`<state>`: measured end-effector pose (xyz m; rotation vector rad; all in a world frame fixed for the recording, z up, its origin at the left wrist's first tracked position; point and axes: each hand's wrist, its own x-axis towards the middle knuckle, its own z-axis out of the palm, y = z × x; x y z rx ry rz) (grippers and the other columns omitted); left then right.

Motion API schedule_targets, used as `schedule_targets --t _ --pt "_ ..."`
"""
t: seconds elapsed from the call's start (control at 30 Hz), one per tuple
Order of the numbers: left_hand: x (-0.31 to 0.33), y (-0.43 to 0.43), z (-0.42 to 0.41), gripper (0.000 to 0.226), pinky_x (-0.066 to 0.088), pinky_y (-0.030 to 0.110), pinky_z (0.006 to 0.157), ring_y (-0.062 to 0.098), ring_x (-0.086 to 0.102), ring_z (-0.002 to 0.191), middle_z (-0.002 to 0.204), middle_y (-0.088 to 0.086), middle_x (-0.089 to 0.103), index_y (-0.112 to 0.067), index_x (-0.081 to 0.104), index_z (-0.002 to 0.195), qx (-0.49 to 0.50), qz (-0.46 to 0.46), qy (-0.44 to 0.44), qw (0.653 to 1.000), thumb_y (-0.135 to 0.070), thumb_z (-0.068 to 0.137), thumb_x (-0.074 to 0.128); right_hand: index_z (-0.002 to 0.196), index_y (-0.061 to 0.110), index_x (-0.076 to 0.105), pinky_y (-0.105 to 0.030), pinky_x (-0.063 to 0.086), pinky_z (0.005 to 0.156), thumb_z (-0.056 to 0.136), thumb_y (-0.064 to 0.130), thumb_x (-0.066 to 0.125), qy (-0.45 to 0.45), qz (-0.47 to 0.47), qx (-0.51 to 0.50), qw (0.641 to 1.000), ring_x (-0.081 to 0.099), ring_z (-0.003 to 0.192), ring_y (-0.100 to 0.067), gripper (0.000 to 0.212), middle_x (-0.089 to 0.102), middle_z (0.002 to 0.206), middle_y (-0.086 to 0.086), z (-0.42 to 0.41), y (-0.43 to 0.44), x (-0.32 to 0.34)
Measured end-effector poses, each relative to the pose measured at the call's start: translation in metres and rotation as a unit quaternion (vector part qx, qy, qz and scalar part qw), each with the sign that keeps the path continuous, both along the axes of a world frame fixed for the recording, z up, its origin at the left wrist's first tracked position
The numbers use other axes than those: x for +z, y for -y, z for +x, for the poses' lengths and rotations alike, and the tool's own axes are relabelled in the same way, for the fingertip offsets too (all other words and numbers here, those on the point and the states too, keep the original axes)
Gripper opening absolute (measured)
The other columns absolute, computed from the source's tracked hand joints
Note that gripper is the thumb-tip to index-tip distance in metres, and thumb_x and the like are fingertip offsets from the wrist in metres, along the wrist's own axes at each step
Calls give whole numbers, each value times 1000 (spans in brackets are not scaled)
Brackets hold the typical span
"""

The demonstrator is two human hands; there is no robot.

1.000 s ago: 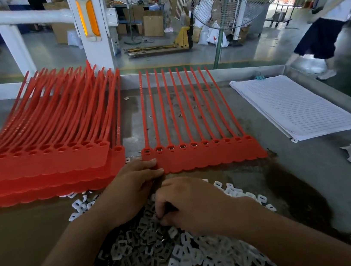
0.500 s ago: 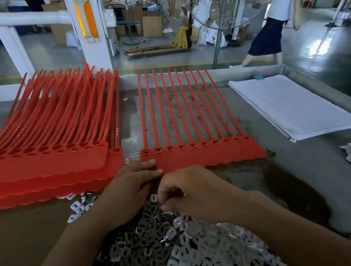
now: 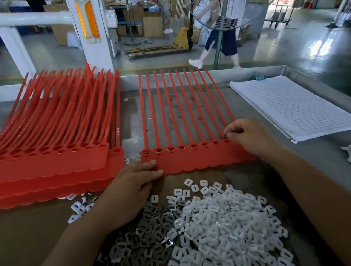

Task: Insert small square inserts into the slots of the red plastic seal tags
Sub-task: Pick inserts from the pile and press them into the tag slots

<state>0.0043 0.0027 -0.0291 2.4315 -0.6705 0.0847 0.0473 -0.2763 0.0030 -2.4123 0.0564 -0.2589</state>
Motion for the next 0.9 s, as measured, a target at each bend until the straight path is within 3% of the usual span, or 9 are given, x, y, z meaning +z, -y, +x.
schedule_targets --t 0.1,0.3,0.5,0.6,0.73,0.9 --pt "2 0 -1 38 6 13 105 -5 19 126 142 -14 35 -27 53 126 2 -2 -4 1000 -11 93 46 85 5 69 -9 33 53 85 1 58 -30 5 -8 1000 46 63 2 12 55 68 9 5 7 -7" --pt "5 1 -1 37 5 9 102 -7 17 124 142 -15 35 -27 52 126 0 2 -4 1000 -12 93 45 85 4 69 -1 36 50 86 2 57 -38 17 -17 999 47 62 2 13 53 66 13 10 10 -13" --pt "7 1 -2 37 4 7 100 -5 17 127 142 -15 34 -27 51 127 7 7 -13 1000 -14 94 44 81 7 67 -5 34 50 87 3 56 -39 10 -16 999 46 62 2 13 53 66 13 12 11 -13" --pt "8 2 -2 37 1 3 97 -6 16 127 143 -16 32 -27 50 128 8 9 -17 1000 -13 94 43 79 6 68 -16 36 54 87 4 56 -49 -6 -12 999 48 63 0 15 56 69 10 12 10 -12" --pt "10 2 -3 38 -2 0 95 -11 12 122 143 -16 31 -26 50 129 7 12 -20 1000 -12 94 43 81 -5 69 -28 44 73 85 0 56 -49 -47 3 998 56 76 -15 15 62 81 -2 12 6 -12" --pt "9 2 -2 38 2 3 97 -13 12 118 144 -17 30 -28 49 129 7 13 -25 1000 -14 94 43 85 3 67 -23 38 73 81 -1 62 -32 -7 -38 999 52 82 -12 9 58 83 -1 15 6 -15"
